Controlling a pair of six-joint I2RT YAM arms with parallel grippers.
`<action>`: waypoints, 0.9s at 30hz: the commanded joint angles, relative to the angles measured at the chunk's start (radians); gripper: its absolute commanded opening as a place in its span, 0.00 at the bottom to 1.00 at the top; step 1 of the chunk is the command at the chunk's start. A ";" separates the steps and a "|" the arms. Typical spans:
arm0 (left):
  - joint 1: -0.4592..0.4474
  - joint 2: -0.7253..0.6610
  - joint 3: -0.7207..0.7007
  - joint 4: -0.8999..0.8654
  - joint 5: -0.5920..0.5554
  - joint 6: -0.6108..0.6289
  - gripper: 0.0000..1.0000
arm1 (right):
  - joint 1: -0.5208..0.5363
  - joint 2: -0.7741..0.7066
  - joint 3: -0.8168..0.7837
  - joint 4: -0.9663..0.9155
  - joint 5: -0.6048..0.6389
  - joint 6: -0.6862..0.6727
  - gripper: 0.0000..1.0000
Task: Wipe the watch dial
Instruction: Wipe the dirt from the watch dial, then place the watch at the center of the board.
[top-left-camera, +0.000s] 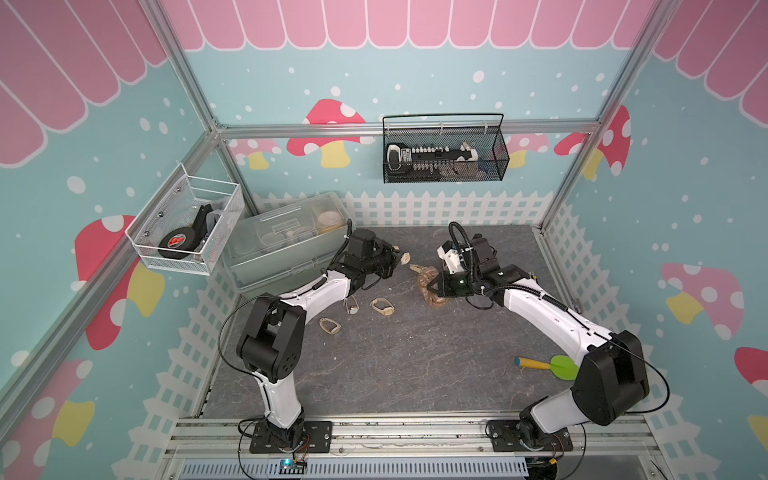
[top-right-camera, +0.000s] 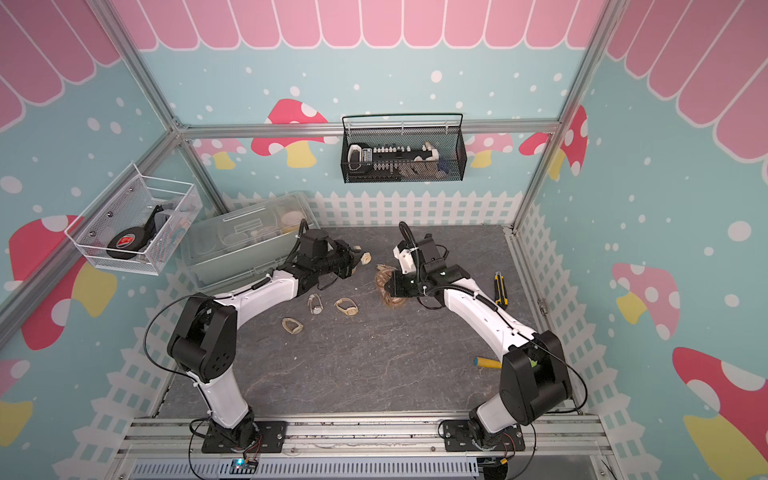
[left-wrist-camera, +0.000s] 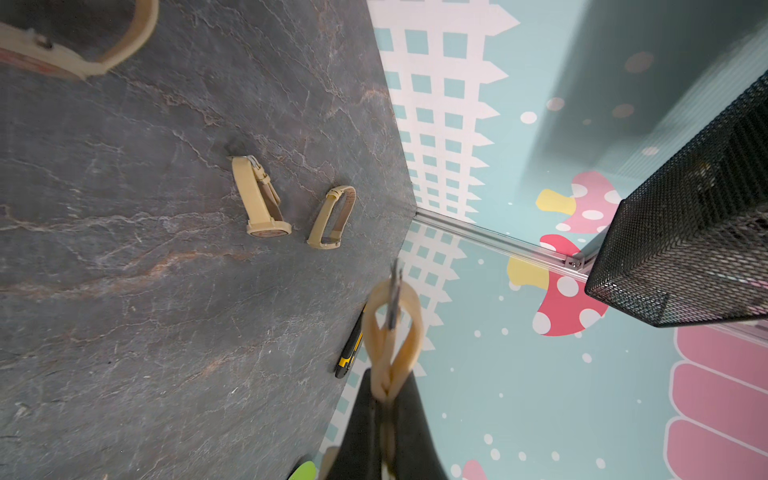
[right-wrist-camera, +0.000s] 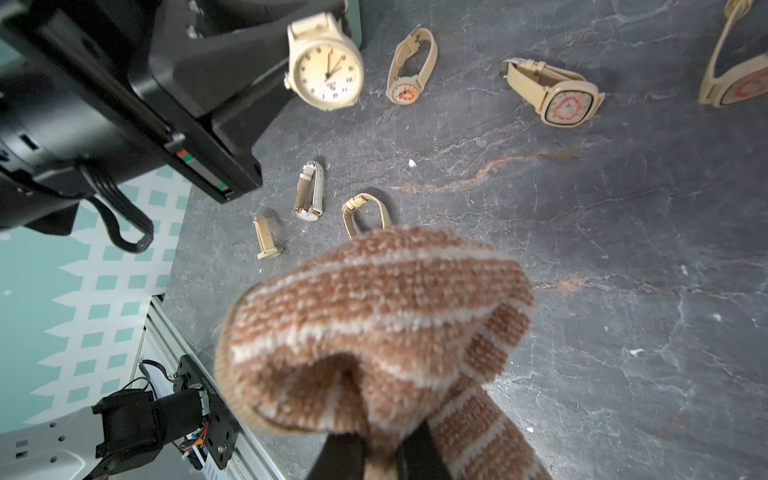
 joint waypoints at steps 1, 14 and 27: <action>0.005 0.021 0.018 0.015 -0.012 -0.029 0.00 | 0.011 -0.047 -0.043 0.024 0.011 0.019 0.00; -0.002 0.100 0.124 -0.265 -0.012 0.131 0.00 | 0.014 -0.121 -0.140 0.028 0.034 0.025 0.00; -0.001 0.189 0.243 -0.588 -0.099 0.342 0.00 | 0.015 -0.124 -0.156 0.028 0.041 0.016 0.00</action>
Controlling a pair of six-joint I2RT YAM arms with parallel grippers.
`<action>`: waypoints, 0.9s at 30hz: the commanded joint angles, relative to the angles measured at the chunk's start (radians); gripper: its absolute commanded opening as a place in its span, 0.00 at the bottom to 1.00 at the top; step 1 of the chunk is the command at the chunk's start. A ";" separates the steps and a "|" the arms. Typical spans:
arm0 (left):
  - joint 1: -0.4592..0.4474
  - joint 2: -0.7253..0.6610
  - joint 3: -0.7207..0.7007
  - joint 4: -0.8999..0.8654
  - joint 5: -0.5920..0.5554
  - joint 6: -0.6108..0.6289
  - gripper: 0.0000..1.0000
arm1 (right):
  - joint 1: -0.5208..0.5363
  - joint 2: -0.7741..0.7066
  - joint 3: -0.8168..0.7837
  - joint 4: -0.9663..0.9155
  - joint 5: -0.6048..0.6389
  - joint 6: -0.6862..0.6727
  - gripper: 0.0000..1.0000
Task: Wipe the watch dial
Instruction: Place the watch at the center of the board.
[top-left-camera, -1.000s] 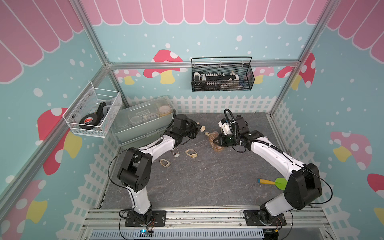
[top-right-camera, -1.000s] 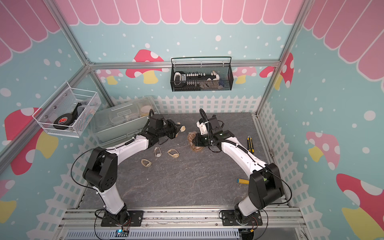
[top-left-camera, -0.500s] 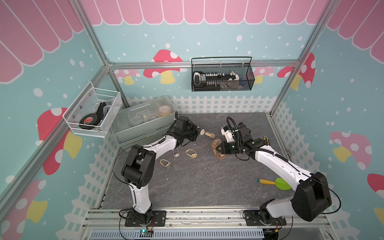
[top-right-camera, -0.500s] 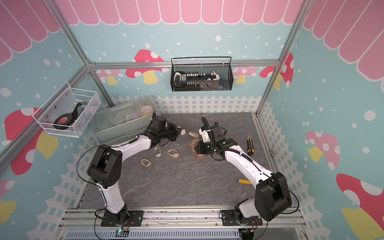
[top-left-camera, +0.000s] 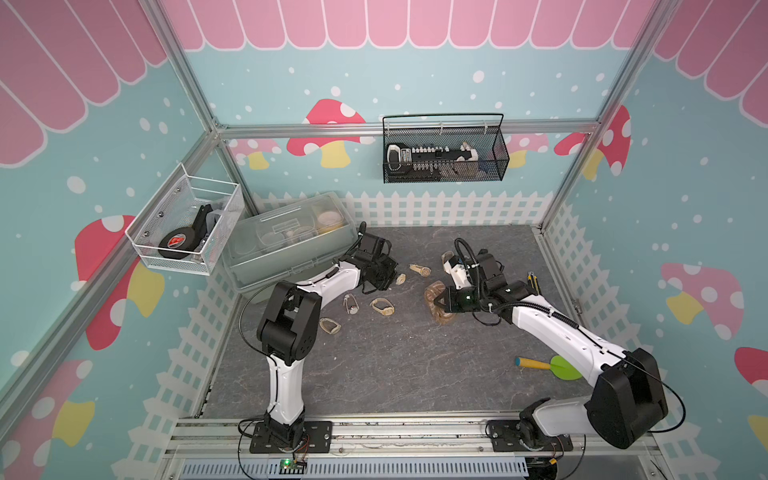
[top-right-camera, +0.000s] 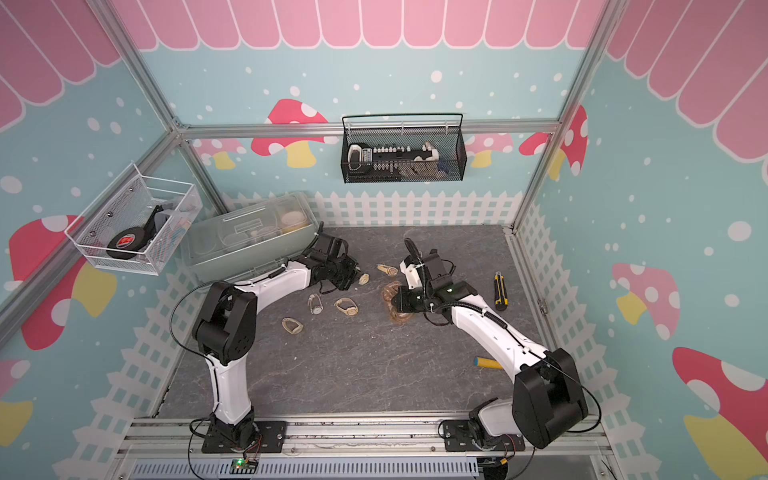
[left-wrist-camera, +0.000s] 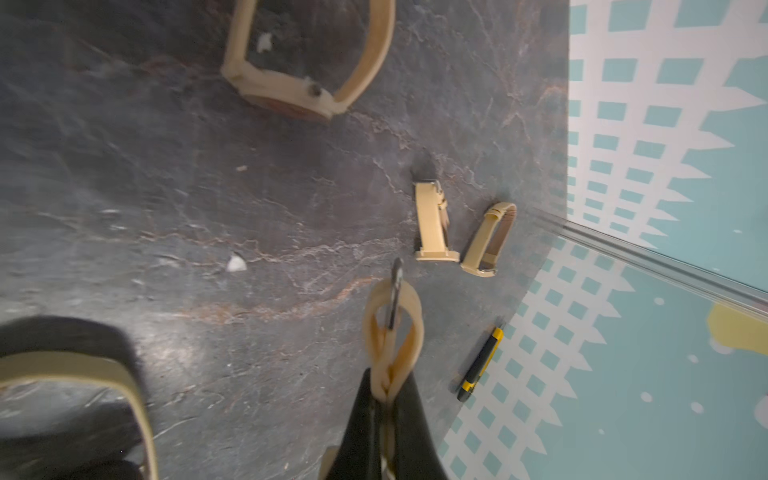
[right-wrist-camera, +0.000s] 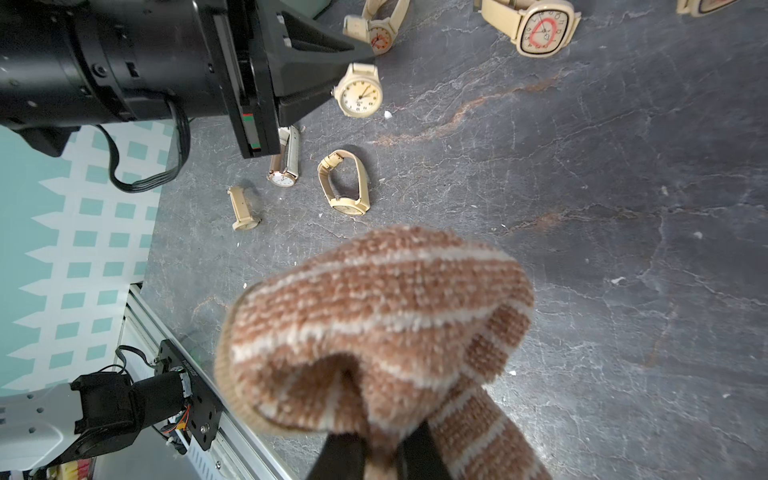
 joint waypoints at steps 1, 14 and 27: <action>-0.001 0.015 0.059 -0.157 -0.073 0.111 0.00 | 0.008 -0.015 -0.007 0.015 0.007 0.005 0.00; 0.006 0.031 0.023 -0.240 -0.212 0.195 0.00 | 0.008 -0.008 -0.005 0.016 0.005 0.003 0.00; 0.011 -0.019 -0.046 -0.279 -0.425 0.256 0.00 | 0.008 -0.013 -0.002 0.007 0.005 0.003 0.00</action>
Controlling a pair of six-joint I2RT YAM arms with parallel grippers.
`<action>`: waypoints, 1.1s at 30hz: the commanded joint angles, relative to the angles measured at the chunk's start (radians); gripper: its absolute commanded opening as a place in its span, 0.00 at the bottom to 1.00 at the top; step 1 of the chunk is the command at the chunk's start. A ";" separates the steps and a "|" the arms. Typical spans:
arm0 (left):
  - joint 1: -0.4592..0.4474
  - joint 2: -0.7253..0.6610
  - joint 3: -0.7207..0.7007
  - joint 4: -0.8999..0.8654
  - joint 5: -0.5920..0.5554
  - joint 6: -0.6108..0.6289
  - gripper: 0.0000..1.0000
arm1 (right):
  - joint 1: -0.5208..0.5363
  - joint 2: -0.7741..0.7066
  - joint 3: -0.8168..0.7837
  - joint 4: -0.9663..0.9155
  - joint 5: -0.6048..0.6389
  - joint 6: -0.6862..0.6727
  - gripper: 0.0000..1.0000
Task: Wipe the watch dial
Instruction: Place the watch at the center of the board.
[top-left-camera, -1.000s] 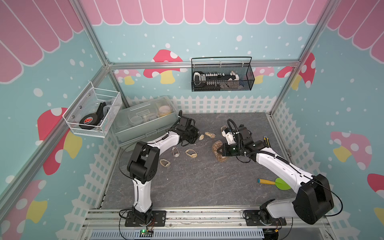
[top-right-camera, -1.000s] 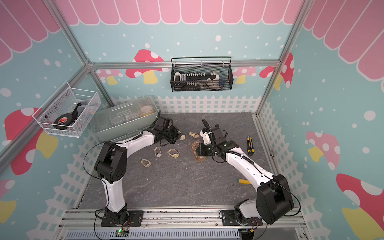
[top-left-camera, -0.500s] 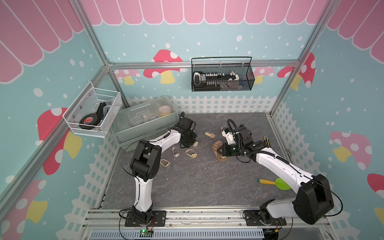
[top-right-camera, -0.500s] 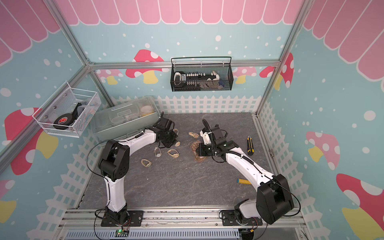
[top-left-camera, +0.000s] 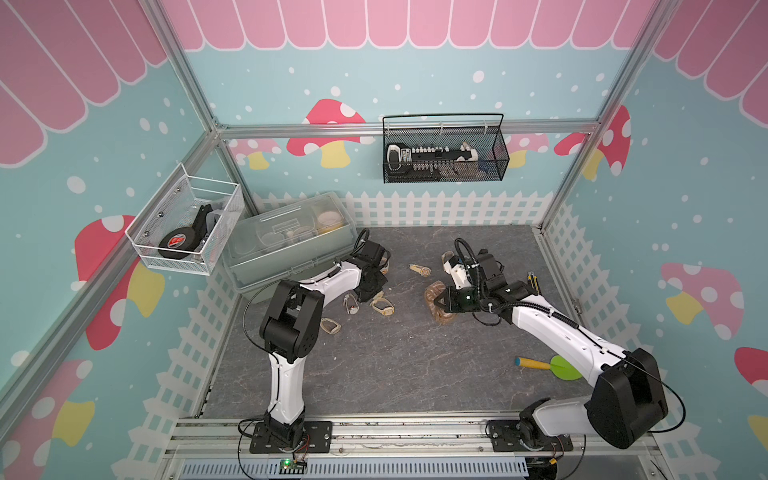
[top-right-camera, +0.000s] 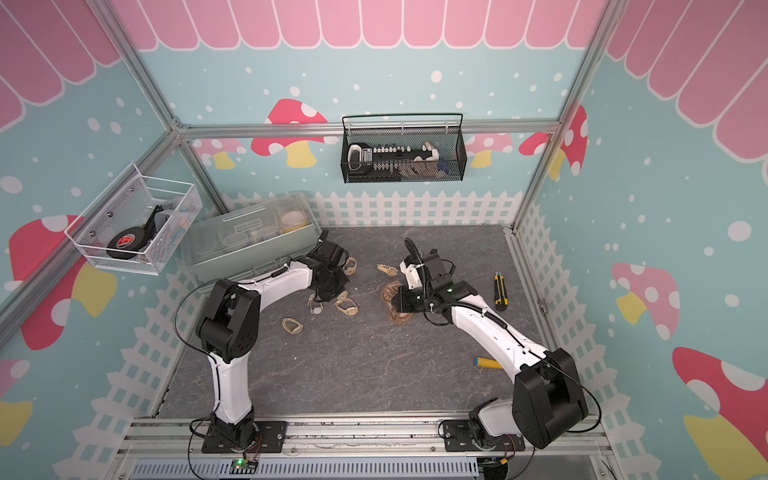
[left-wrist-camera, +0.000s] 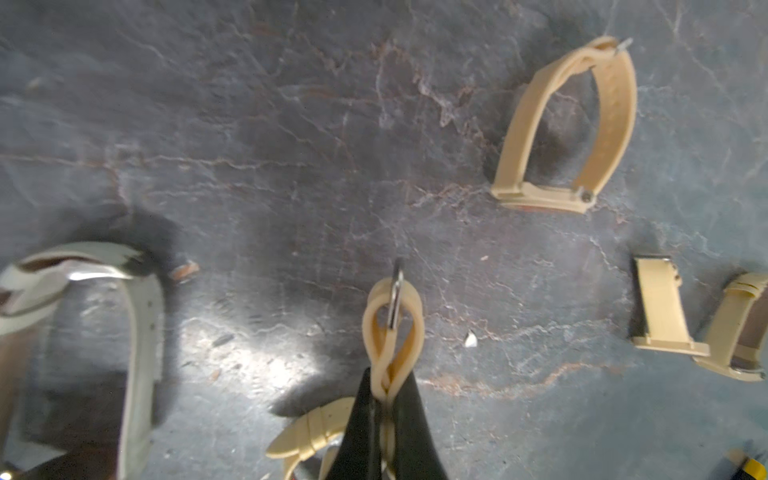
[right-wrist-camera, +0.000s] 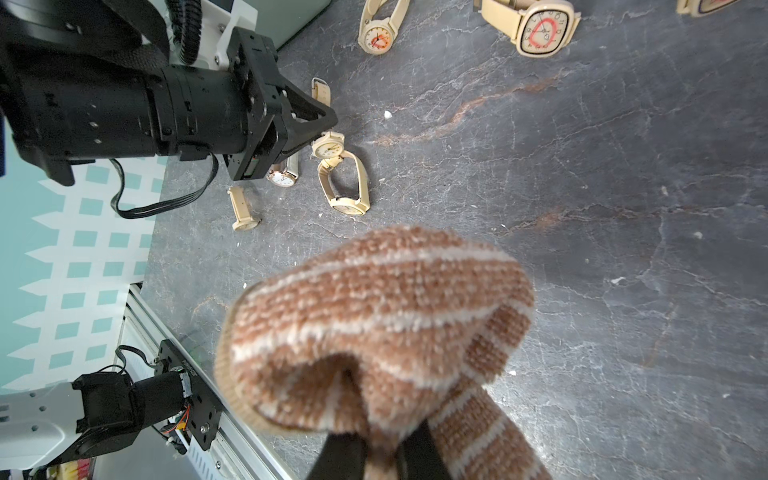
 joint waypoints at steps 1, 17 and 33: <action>0.010 -0.043 -0.037 -0.026 -0.099 0.029 0.00 | 0.008 -0.016 -0.001 0.006 0.006 0.003 0.00; 0.009 -0.191 -0.086 -0.027 -0.099 0.141 0.00 | 0.008 -0.016 -0.011 0.003 0.001 -0.001 0.00; -0.017 -0.295 -0.249 -0.150 -0.010 0.118 0.00 | 0.008 0.001 -0.026 0.038 -0.002 0.011 0.00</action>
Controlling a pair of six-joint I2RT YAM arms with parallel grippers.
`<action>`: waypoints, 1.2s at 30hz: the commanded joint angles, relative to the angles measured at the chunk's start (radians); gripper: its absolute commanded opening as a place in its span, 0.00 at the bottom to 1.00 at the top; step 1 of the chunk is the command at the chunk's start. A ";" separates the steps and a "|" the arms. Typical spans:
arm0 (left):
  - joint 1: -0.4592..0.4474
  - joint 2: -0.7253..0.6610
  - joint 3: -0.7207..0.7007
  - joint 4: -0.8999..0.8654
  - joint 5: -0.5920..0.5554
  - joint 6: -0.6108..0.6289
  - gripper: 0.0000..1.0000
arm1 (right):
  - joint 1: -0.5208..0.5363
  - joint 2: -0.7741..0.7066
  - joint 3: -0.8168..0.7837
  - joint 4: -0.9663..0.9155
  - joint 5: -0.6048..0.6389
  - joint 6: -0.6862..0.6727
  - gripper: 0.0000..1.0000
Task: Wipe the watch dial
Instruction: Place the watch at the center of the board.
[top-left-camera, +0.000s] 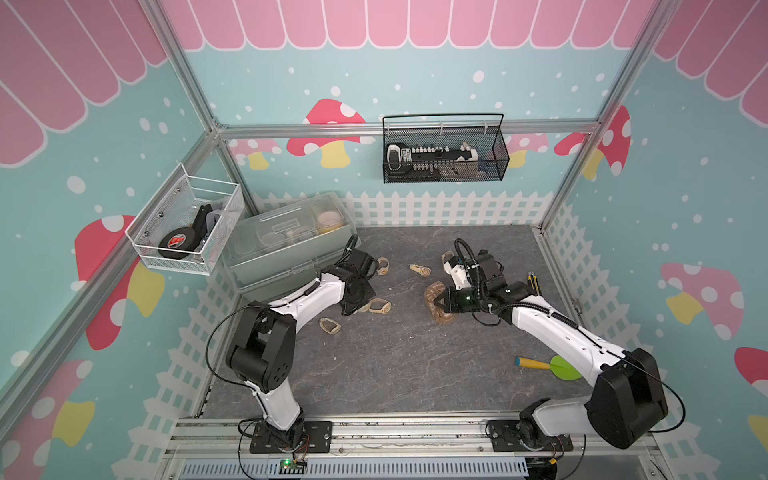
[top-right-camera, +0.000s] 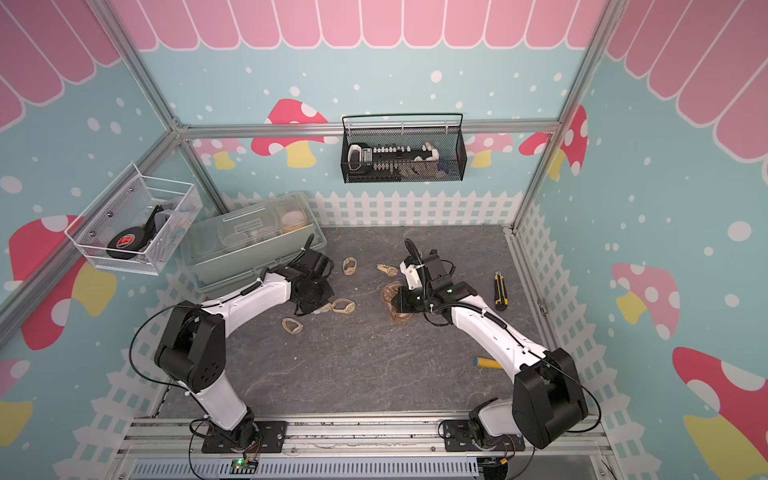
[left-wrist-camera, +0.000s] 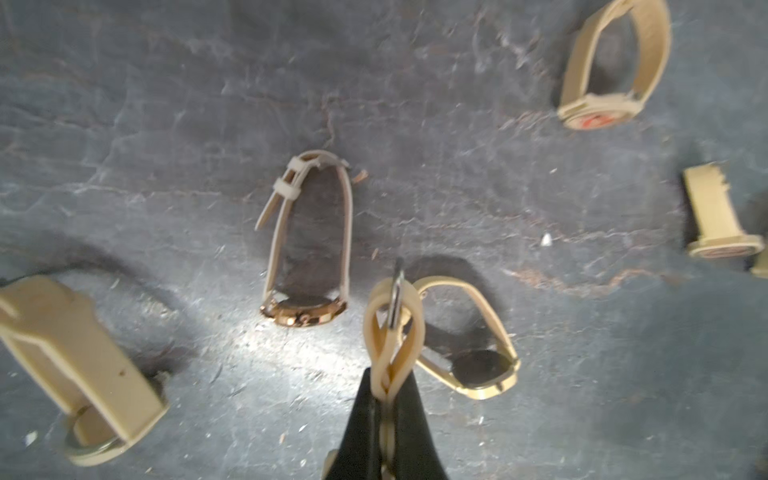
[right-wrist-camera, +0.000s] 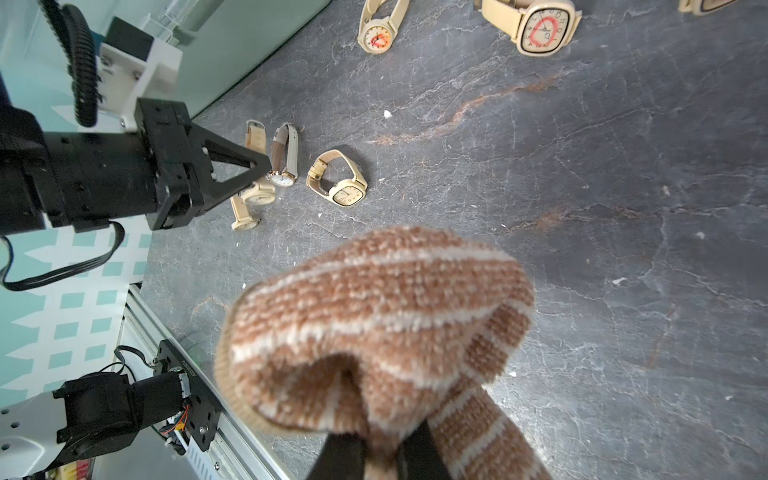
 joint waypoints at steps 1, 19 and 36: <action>-0.019 -0.018 -0.029 -0.052 0.013 0.007 0.00 | 0.008 0.001 -0.020 0.028 -0.001 0.014 0.00; -0.065 0.060 -0.086 -0.056 0.034 0.013 0.06 | 0.008 -0.001 -0.037 0.040 0.002 0.020 0.00; -0.082 0.069 -0.020 -0.133 0.000 0.067 0.43 | 0.008 -0.004 -0.035 0.039 0.006 0.011 0.00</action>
